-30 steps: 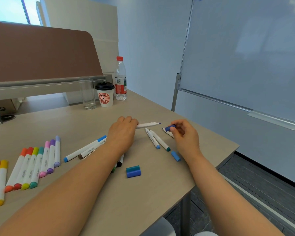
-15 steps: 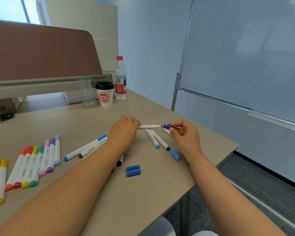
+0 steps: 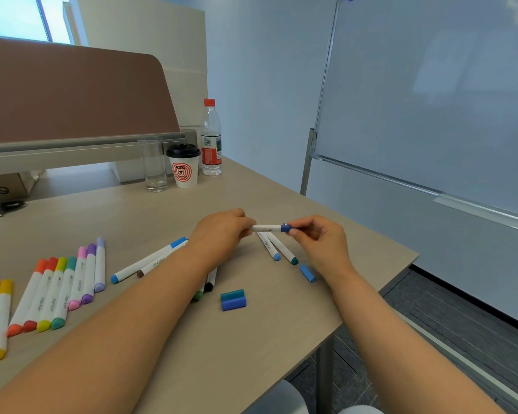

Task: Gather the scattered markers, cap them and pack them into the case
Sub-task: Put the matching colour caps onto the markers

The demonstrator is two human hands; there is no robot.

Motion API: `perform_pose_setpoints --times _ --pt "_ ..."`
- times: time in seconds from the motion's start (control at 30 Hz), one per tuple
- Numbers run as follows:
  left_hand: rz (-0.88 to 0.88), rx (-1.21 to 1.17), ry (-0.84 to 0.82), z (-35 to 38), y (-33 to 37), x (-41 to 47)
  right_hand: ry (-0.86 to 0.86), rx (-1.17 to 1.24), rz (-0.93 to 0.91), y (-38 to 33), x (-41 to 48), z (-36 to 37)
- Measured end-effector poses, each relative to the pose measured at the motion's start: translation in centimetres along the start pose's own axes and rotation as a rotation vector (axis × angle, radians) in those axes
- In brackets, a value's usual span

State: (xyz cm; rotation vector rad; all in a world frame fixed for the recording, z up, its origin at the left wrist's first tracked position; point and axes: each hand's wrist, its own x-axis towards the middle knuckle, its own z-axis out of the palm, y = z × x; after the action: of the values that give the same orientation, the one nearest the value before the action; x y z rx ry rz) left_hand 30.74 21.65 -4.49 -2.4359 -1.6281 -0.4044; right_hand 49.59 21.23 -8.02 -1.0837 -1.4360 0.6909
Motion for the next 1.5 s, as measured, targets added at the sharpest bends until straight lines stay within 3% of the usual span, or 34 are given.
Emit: perform_pose_setpoints --times 0.63,0.93,1.1,1.4,1.5 --pt "0.038 0.070 -0.177 -1.2 -0.1 -0.1 -0.066 0.015 0.022 -0.4 -0.2 0.1" --pt "0.020 -0.051 -0.205 -2.1 0.5 -0.4 -0.085 -0.025 -0.039 -0.3 -0.2 0.1" --pt "-0.036 -0.187 -0.286 -1.8 0.8 -0.6 -0.014 -0.092 -0.015 0.1 0.0 0.1" --pt "-0.159 0.134 -0.411 -0.6 0.6 -0.7 0.043 -0.314 0.000 0.0 -0.1 0.0" --pt "-0.111 0.175 -0.338 -0.2 1.0 -0.4 0.062 -0.422 0.015 -0.3 -0.3 -0.2"
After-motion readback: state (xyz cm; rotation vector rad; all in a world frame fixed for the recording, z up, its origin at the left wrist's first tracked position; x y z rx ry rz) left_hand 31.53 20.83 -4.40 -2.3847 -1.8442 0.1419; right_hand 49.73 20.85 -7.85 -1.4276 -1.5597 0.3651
